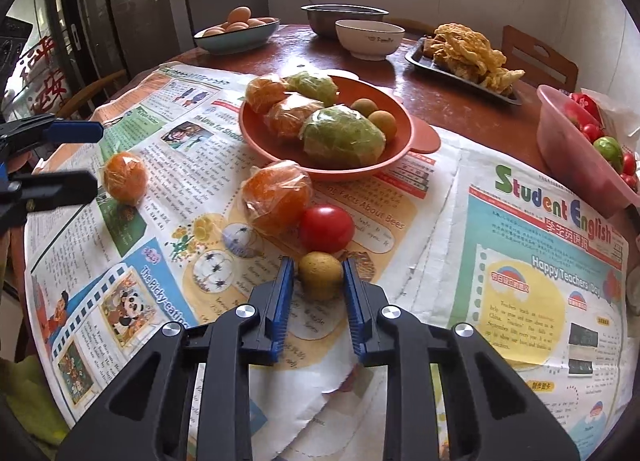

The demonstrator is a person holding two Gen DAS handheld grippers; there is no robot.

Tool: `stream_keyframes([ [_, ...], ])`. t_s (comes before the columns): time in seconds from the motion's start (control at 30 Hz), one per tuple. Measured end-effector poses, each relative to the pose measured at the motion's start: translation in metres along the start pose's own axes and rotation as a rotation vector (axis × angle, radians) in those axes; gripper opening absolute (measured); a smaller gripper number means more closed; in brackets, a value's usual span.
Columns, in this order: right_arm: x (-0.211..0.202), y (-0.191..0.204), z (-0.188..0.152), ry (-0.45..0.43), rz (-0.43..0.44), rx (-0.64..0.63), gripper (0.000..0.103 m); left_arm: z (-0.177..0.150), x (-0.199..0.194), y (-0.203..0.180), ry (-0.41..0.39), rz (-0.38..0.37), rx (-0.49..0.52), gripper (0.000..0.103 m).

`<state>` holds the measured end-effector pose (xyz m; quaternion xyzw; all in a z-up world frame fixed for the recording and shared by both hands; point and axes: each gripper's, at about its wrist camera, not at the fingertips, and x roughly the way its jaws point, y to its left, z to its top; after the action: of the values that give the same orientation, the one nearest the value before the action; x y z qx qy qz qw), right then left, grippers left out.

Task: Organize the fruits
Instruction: 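Move the left tool to another wrapped mandarin while the right tool approaches another tan fruit, then grasp the wrapped mandarin with the left tool while the right tool grasps the tan fruit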

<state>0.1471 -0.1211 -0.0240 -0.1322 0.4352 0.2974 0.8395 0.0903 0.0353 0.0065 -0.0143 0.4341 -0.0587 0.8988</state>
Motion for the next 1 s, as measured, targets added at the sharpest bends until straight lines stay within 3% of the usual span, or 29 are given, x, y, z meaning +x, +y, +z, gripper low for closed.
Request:
stream_keyframes([
  [0.23, -0.006, 0.015, 0.001, -0.008, 0.051, -0.011, 0.024, -0.008, 0.016, 0.019, 0.041, 0.004, -0.035, 0.093],
  [0.33, -0.01, 0.016, 0.002, -0.016, 0.057, -0.005, 0.024, -0.011, 0.028, 0.022, 0.067, -0.024, -0.044, 0.083],
  [0.4, -0.013, 0.015, 0.001, -0.021, 0.054, 0.0, 0.024, -0.013, 0.033, 0.023, 0.076, -0.025, -0.053, 0.069],
  [0.67, -0.025, 0.009, 0.001, -0.045, 0.041, 0.015, 0.024, -0.012, 0.039, 0.026, 0.078, -0.057, -0.062, 0.035],
  [1.0, -0.037, 0.005, 0.01, -0.08, 0.032, 0.017, 0.024, -0.005, 0.035, 0.026, 0.066, -0.086, -0.064, 0.033],
])
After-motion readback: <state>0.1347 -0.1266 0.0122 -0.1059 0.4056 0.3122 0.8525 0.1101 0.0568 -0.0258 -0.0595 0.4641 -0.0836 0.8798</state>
